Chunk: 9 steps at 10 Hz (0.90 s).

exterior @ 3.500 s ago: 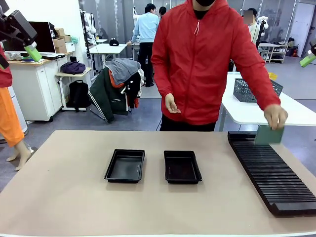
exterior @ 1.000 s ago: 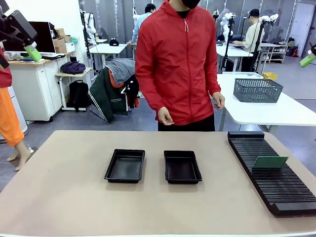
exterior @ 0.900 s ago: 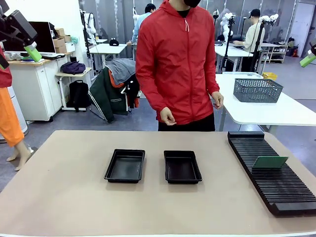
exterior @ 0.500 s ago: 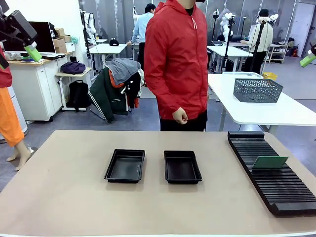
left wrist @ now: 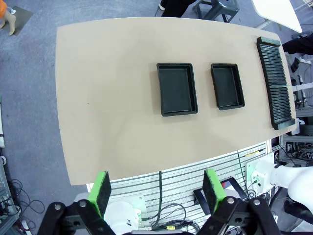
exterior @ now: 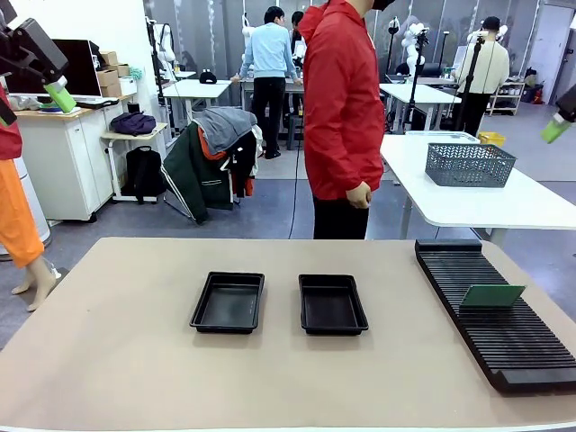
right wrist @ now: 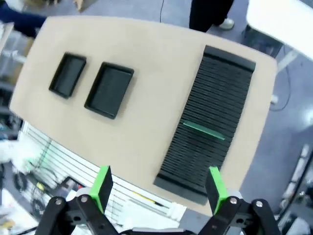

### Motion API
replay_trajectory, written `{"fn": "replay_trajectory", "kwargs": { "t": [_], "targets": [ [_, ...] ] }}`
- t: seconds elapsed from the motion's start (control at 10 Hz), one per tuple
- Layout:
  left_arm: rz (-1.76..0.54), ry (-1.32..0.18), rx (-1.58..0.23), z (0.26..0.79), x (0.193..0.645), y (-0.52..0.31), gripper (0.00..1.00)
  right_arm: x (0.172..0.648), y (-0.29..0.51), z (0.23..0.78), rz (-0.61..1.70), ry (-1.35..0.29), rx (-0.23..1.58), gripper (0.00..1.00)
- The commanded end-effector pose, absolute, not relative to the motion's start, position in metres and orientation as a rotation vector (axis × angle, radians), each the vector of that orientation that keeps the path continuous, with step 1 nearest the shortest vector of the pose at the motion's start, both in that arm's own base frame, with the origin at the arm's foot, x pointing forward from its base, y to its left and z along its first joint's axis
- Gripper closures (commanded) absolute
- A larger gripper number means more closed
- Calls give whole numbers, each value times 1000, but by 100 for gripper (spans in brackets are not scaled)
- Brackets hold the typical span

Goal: Inspect and transfer BCBs to ESD trays.
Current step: Pick up the Blank PCB from the PCB Rack and place it in the left ESD tray.

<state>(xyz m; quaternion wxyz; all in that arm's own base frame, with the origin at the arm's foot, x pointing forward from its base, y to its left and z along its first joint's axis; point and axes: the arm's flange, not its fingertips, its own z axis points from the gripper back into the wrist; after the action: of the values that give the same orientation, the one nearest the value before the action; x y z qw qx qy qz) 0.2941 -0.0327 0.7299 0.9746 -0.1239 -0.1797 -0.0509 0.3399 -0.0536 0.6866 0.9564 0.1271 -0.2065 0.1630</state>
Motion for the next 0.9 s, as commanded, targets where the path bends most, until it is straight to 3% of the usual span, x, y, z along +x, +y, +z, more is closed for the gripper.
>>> {"fn": "replay_trajectory", "kwargs": {
  "t": [0.0, 0.8],
  "targets": [
    [-102, -362, -250, 730, 294, -33, 0, 349, -58, 672, 582, -452, 196, 0],
    [-102, -362, -250, 730, 294, -33, 0, 381, -49, 558, 1214, -331, 16, 0]
  ]
}}
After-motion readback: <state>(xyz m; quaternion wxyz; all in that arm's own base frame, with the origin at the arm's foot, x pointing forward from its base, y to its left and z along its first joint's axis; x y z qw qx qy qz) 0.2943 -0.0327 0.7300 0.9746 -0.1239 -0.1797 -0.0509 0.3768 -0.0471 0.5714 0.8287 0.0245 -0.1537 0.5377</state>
